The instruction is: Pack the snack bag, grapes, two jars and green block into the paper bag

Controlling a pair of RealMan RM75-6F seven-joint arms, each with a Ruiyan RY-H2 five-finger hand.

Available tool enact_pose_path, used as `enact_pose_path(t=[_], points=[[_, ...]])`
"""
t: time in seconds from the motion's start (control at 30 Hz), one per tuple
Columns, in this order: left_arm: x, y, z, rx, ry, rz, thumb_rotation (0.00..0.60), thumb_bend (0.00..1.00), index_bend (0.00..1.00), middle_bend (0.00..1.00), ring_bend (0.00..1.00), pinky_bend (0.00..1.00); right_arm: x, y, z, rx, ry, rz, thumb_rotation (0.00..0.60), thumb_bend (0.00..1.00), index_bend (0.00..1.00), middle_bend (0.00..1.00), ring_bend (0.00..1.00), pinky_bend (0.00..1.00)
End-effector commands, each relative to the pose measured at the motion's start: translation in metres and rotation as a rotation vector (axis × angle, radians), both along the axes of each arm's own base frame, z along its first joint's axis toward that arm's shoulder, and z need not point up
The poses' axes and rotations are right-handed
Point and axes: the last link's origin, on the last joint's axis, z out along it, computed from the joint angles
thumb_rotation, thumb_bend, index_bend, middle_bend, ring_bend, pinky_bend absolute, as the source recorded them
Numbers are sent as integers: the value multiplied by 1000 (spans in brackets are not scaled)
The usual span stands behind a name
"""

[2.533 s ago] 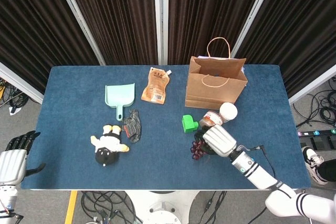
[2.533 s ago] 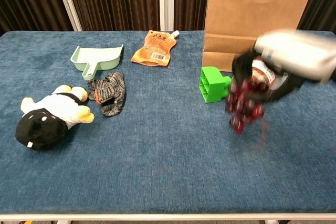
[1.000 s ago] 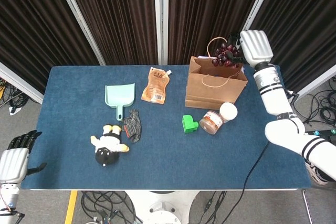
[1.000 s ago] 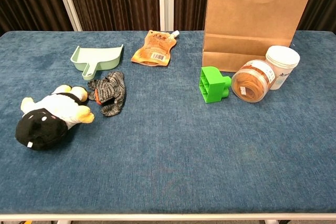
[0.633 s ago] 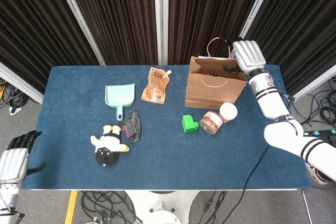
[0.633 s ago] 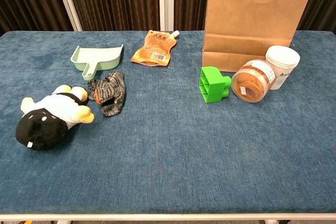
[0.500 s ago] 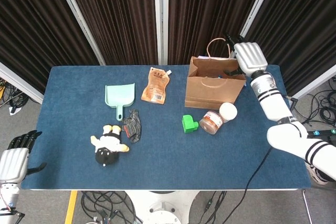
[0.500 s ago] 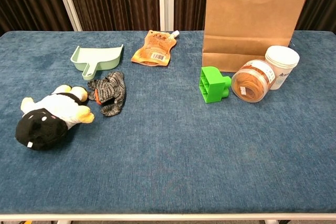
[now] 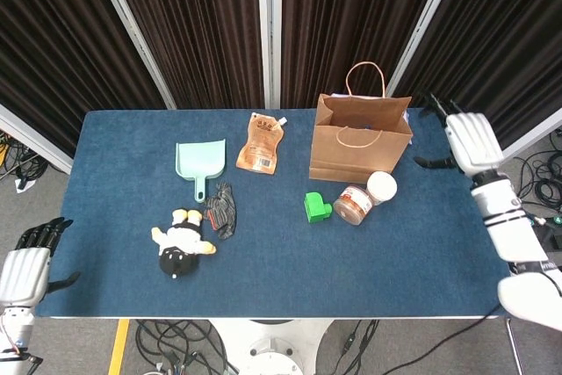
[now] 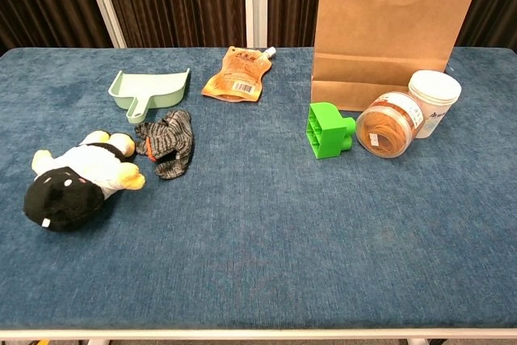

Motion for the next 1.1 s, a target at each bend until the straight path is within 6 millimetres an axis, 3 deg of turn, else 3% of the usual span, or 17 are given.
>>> enact_pose_path(t=[0.03,0.23,0.4,0.6,0.87,1.1], points=[[2,0,1,2,1,-8,600,31,204,240,184,177,-34,27,-7,61,-7,-62,600,0,103,335,178,413],[4,-2,2,7,6,-13,600,31,204,240,184,177,-73,45,-33,142,6,-122,600,0,116,341,179,413],[6,-3,2,7,6,-13,600,31,204,240,184,177,-88,44,-63,182,191,-89,600,0,133,340,202,432],[5,-7,2,11,7,-1,600,31,204,240,184,177,-86,39,-97,149,343,-1,600,1,245,299,283,535],[2,-9,1,13,-2,9,600,31,204,240,184,177,-79,33,-127,88,456,90,600,71,296,316,449,734],[0,-9,1,16,-10,13,600,31,204,240,184,177,-78,28,-142,59,496,125,600,79,307,316,478,776]])
